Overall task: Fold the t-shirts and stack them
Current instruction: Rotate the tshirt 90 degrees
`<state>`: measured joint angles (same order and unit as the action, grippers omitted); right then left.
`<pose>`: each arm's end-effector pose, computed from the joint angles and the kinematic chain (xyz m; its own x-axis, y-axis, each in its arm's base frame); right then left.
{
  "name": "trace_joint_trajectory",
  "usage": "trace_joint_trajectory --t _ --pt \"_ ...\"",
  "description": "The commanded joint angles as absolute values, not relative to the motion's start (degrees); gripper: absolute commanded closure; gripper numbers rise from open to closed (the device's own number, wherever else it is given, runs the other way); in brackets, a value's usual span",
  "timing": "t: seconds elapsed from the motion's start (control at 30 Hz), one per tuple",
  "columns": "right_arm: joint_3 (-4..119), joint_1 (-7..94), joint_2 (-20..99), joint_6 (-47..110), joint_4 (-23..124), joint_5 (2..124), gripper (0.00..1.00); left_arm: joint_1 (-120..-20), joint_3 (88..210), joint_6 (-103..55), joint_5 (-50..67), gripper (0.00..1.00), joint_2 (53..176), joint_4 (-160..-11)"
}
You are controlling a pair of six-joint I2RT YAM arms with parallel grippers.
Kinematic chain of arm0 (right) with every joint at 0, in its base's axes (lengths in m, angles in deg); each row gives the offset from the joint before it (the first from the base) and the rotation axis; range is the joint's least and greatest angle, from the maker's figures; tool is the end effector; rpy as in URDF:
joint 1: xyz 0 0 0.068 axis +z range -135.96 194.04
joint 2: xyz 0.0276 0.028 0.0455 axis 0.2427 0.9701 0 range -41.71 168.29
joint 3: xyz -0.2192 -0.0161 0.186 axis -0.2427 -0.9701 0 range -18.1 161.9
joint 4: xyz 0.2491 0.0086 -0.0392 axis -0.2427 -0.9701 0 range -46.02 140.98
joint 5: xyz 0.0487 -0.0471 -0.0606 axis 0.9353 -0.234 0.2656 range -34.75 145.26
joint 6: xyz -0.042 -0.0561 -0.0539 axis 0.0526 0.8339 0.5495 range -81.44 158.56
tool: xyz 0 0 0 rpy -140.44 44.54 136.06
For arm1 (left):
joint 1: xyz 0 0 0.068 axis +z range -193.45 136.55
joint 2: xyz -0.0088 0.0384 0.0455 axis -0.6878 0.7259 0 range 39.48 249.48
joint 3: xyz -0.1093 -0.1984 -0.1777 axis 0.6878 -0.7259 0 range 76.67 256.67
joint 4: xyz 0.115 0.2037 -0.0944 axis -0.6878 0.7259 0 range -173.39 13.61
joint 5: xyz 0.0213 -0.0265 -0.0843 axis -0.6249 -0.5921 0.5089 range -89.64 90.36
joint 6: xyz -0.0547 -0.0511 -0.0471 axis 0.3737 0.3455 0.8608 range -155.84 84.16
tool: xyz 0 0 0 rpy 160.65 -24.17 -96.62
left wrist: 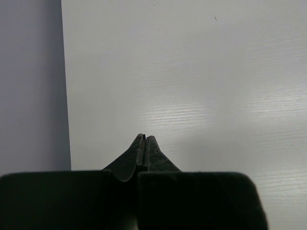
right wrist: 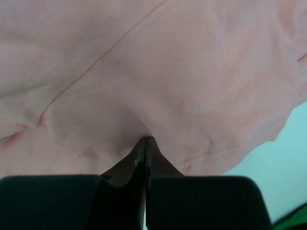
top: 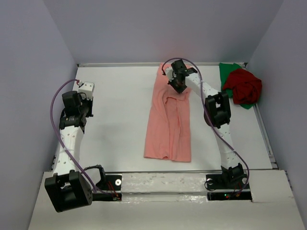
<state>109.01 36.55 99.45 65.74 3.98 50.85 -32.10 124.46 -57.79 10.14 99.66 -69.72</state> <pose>0.5144 0.2065 0.1567 -0.5605 -0.7253 -0.3997 -0.6783 0.6790 -0.2808 0.2572 0.0380 0.2976 -0.4163 0.2921 -0.8610 0.1199 0.9563 0.2665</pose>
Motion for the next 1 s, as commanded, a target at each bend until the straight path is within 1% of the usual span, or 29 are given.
trace_joint_trajectory --t 0.0,0.23,0.4,0.9,0.97 --pt "112.6 36.02 100.32 65.98 5.28 52.44 1.0 -31.85 126.51 -57.99 10.11 1.0 99.33 -70.12" --pt "116.02 36.02 103.47 67.73 4.84 53.14 1.0 -31.85 125.19 -58.25 10.11 1.0 97.75 -70.03" --pt "121.64 36.02 106.64 68.88 3.96 53.32 1.0 -31.85 125.72 -58.16 9.94 1.0 98.8 -69.86" --pt "124.02 36.02 110.43 71.51 7.39 54.82 1.0 -31.94 127.3 -58.43 8.62 1.0 102.67 -69.07" --pt "124.11 36.02 110.6 72.56 8.7 56.75 1.0 -31.94 127.3 -58.6 8.36 1.0 102.58 -68.98"
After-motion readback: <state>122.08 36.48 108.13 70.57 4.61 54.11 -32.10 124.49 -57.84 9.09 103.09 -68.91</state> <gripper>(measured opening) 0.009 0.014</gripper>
